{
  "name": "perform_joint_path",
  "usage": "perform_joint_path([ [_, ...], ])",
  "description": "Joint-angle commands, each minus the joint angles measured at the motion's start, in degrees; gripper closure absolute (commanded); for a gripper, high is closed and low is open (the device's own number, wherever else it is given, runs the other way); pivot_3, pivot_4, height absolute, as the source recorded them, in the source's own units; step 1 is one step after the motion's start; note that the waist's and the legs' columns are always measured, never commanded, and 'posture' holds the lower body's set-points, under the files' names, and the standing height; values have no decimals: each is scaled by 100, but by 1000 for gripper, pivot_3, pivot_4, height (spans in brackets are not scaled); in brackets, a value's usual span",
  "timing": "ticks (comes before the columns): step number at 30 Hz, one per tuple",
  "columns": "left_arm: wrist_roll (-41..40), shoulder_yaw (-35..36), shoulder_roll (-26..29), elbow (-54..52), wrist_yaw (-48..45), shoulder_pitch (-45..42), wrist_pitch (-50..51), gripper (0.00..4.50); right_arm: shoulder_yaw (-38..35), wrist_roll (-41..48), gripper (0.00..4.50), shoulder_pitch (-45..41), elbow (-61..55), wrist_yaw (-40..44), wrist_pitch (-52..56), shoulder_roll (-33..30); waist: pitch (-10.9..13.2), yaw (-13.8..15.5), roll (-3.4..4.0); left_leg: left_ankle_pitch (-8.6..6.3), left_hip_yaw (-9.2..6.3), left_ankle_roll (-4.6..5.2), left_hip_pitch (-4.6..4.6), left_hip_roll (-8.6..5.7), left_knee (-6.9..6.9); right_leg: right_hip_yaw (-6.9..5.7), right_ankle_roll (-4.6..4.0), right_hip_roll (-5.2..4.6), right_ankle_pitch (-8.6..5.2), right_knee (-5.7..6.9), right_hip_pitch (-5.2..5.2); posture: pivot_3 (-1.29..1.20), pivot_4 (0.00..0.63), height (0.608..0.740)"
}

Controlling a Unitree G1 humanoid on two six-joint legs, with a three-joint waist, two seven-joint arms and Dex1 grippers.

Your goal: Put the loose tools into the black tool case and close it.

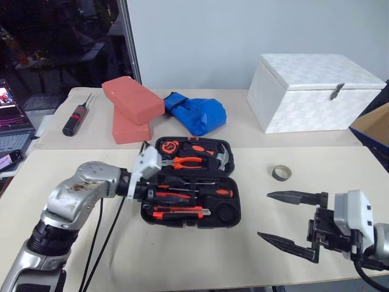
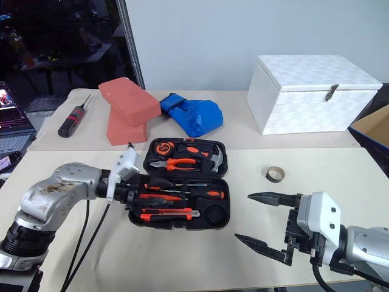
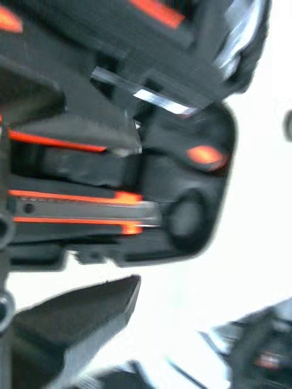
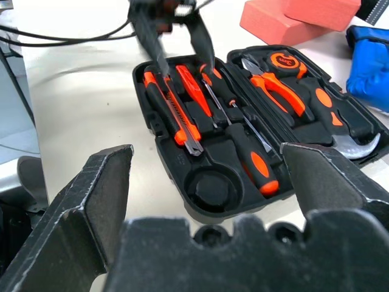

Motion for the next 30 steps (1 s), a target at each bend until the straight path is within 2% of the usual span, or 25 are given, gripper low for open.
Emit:
perform_joint_path([
  [1,-55,66,-94,10,52,365,-291,2830,93,-7,0,-129,-5,-68,-73,20,0,2,0,0,1,0,1,-1,0,1,0,-1,0,0,1,0,150,740],
  [5,840,-550,-2,117,210,955,-1076,4249,57,18,0,-137,-5,-59,-41,-20,0,23,0,0,2,0,1,-5,0,4,1,-4,-1,-3,3,0,150,740],
  [6,1227,-799,84,276,316,1116,-1301,4390,6,32,0,-106,-19,-53,-23,-33,0,26,0,0,2,0,0,-4,1,4,-1,-4,-1,-4,4,0,150,740],
  [10,2317,-1517,159,789,611,1533,-2184,4390,-194,15,0,68,-93,-33,73,-111,-10,42,10,0,2,0,7,-3,0,4,-15,-4,-10,-5,10,0,150,740],
  [11,2469,-1611,101,890,711,1560,-2343,4390,-253,11,0,115,-111,-54,112,-129,-23,54,26,0,2,-1,12,-2,0,4,-40,-6,-24,-5,17,0,150,740],
  [14,2846,-1771,-91,1176,1003,1506,-2812,4390,-413,-74,0,269,-154,-260,332,-162,-76,87,79,-1,5,-1,23,-4,0,8,-39,-12,-26,-6,35,0,150,740],
  [16,2624,-1619,-353,1158,1086,1523,-2878,4390,-471,-284,0,320,-125,-547,400,-90,-91,124,93,-1,5,-2,34,-4,1,11,-35,-18,-31,-12,68,0,150,740],
  [19,1372,-858,-888,669,1028,1569,-2611,4390,-526,-140,0,314,-214,-1147,768,112,-97,143,109,-27,-5,-46,97,-3,0,13,-21,-35,-63,-26,74,0,150,740],
  [21,793,-520,-873,242,913,1572,-2144,4390,-576,-198,0,308,-200,-1461,960,201,-94,119,113,-28,-23,-48,86,-5,0,3,-21,-52,-64,-34,64,0,150,740],
  [24,31,-79,-698,-160,837,1390,-1432,4390,-464,-220,0,-159,-21,-2263,1583,176,-54,26,73,-18,-24,-36,-1,-8,1,-12,-20,-60,-64,-37,7,0,150,740],
  [25,-132,-51,-694,-349,897,1363,-1247,3884,-494,-294,0,-187,118,-2330,1820,26,-47,-6,66,3,-25,-22,-1,-7,1,-14,-20,-60,-63,-35,6,0,150,740],
  [26,-329,-21,-703,-551,1006,1302,-1014,3711,-454,-318,0,-288,365,-2273,2018,-165,-39,-13,64,28,-21,-20,4,-6,4,-13,-19,-62,-63,-29,5,0,150,740],
  [28,-614,10,-739,-894,1244,1137,-622,2910,-273,-442,0,-635,865,-2325,2254,-398,-37,-23,61,29,-17,-20,-16,-15,4,-12,-19,-78,-63,-36,16,0,150,740],
  [30,-819,36,-756,-1123,1487,941,-256,2284,50,-588,0,-1060,1272,-2442,2407,-583,-31,-30,53,32,-1,-13,11,-17,4,-5,-19,-83,-63,-39,12,0,150,740],
])
